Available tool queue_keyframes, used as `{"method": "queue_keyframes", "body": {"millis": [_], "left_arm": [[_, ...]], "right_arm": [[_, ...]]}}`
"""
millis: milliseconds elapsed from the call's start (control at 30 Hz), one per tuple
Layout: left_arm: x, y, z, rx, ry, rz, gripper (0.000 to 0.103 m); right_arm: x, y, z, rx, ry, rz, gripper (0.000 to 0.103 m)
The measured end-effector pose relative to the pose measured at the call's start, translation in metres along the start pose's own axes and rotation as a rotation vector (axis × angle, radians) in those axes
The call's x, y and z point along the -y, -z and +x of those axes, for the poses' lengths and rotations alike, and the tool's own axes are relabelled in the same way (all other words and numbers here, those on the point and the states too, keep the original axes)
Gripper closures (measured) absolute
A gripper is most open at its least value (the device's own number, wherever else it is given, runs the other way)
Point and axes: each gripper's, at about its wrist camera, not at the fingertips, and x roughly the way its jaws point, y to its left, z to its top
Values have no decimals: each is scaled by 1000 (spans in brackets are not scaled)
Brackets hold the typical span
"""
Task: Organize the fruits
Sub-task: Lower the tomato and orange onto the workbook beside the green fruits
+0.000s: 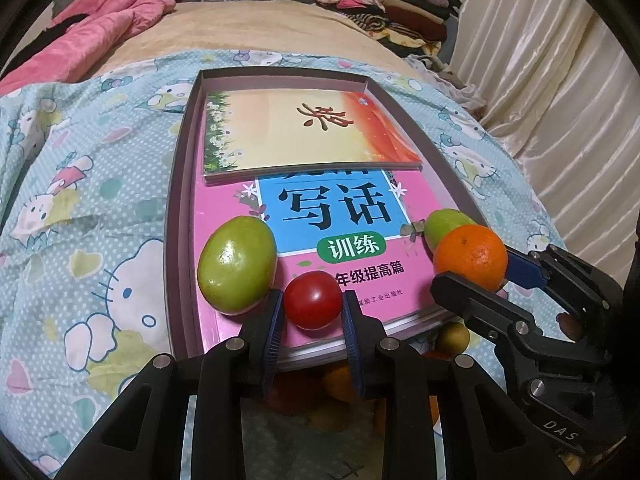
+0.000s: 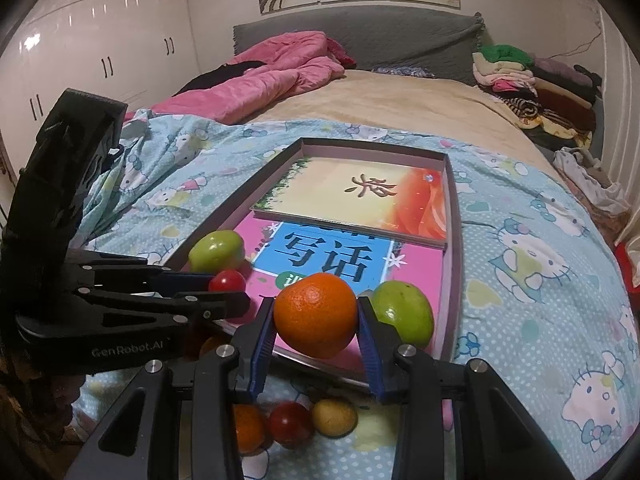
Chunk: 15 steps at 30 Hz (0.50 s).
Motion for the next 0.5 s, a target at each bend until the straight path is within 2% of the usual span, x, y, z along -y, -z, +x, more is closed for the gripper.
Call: {"method": "queue_keyframes", "body": {"millis": [500], "left_arm": [[-7,1,3,11,-22,-10,74]], "right_arm": [[-10,-6,20,-82,-13,-77,64]]}}
